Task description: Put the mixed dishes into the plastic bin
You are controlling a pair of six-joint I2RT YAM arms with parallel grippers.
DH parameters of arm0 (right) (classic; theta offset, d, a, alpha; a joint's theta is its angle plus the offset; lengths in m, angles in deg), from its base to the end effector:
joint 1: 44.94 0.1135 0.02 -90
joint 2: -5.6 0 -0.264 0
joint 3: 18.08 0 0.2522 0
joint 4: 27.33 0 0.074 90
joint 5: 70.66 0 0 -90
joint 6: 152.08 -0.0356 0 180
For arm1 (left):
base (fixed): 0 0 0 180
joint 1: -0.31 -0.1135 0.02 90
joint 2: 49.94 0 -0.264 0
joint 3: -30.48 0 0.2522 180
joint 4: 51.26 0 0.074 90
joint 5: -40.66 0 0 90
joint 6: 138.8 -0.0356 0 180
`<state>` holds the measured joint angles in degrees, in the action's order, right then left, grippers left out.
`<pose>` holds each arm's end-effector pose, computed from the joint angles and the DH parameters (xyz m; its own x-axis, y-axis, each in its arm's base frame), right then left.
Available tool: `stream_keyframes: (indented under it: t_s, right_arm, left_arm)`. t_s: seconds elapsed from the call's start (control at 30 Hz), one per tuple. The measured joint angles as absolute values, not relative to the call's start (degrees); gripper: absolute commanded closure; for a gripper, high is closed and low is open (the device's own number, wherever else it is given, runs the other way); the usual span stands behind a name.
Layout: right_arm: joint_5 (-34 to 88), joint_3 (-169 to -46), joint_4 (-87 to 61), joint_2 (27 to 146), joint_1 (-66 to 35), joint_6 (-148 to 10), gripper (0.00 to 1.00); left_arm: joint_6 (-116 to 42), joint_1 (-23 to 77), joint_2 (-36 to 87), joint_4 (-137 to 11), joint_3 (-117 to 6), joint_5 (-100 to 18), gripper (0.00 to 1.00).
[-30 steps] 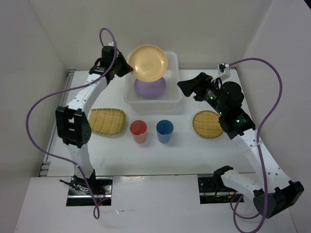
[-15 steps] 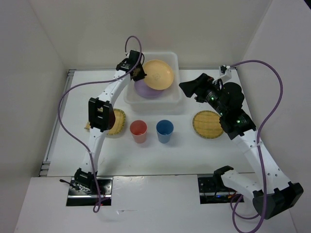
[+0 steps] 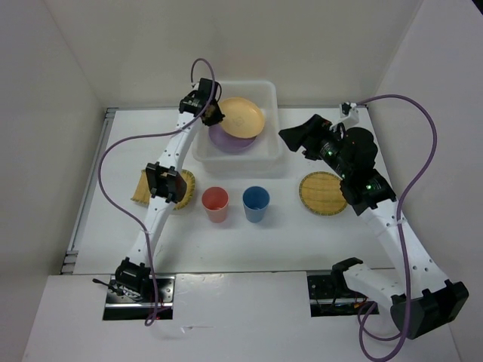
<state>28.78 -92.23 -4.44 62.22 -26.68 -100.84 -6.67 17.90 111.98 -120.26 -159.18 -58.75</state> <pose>0.2108 0.0757 0.3997 -0.3598 0.5316 -0.7668 -0.3064 0.7089 0.6353 0.5510 -0.1686 0.2409 -0.5876 -0.5080 -0.6298 -0.2875 0.8587 -0.4243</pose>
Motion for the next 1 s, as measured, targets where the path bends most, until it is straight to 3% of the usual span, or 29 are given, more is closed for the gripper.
stream_keyframes:
  t_s: [0.07,0.2,0.53,1.0]
  right_arm:
    - [29.17,-92.23,-4.40,62.61,-26.72,-100.84,0.10]
    - [29.26,-92.05,-4.40,63.00,-26.72,-100.82,0.10]
    - [27.46,-88.95,-2.80,61.76,-29.43,-100.62,0.09]
    - [15.44,-76.99,4.72,64.84,-38.22,-103.70,0.09]
  left_arm:
    - [-6.63,17.68,112.18,-120.65,-159.81,-58.42,0.73]
    - [-6.65,17.20,112.20,-121.11,-160.22,-57.96,0.53]
    - [-8.55,16.59,107.92,-123.26,-160.29,-54.73,0.47]
    - [-18.65,13.85,60.42,-123.15,-162.93,-44.65,0.34]
